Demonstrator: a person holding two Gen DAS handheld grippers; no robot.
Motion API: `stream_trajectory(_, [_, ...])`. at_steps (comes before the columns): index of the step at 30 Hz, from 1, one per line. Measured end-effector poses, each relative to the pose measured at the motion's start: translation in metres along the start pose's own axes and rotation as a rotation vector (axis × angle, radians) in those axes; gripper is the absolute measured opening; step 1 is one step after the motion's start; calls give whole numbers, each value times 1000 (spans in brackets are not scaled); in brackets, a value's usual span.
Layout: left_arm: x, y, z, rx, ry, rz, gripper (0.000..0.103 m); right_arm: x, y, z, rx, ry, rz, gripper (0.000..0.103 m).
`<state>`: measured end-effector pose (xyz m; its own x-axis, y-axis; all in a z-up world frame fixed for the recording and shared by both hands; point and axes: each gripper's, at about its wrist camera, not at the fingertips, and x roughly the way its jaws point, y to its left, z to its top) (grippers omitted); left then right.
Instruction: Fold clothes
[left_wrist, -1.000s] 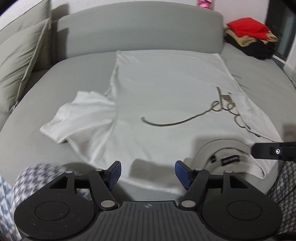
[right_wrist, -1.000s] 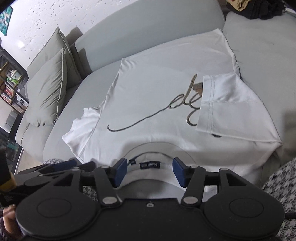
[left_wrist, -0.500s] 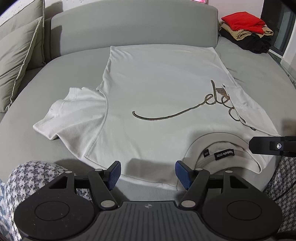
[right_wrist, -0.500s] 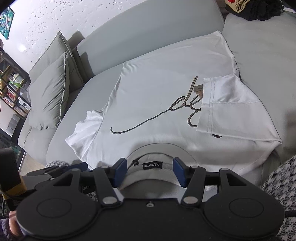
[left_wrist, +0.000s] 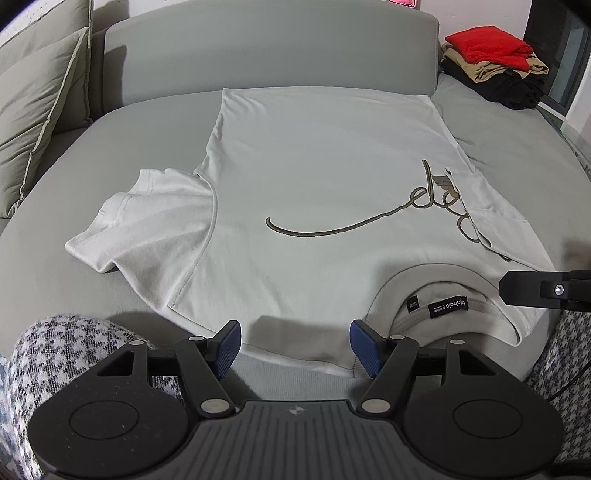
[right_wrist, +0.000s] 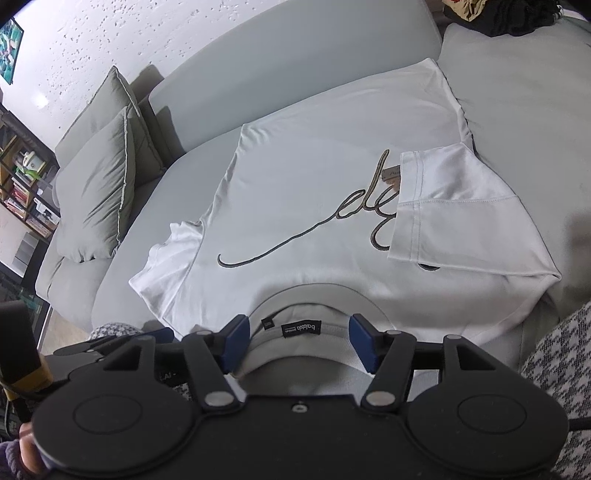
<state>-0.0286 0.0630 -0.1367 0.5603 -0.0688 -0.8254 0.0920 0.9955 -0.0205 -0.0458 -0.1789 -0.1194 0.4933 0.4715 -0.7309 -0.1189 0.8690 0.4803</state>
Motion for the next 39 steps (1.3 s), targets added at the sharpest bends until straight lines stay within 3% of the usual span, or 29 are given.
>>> stream_trajectory(5, [-6,17,2,-55,-27,39,66,-1,1,4,12,-32,15,58])
stream_trajectory(12, [-25,78,0,-231,-74,120,66,12,2,18,71,-24,95,56])
stream_trajectory(16, [-31,129,2,-402,-111,75,66,19,3,26,106,-18,142,56])
stream_trajectory(26, [20,233,16,-814,-85,-60,50,46,-15,36,244,18,170,56])
stream_trajectory(30, [39,248,20,-863,-55,-82,46,50,-21,32,267,29,152,56])
stream_trajectory(33, [47,244,30,-819,-31,-87,47,49,-23,31,273,28,143,56])
stream_trajectory(36, [58,239,42,-775,8,-69,37,50,-25,31,280,23,132,56])
stream_trajectory(38, [64,236,49,-761,32,-47,9,49,-27,30,284,21,131,56])
stream_trajectory(39, [65,234,51,-759,34,-34,3,48,-28,29,285,20,131,56])
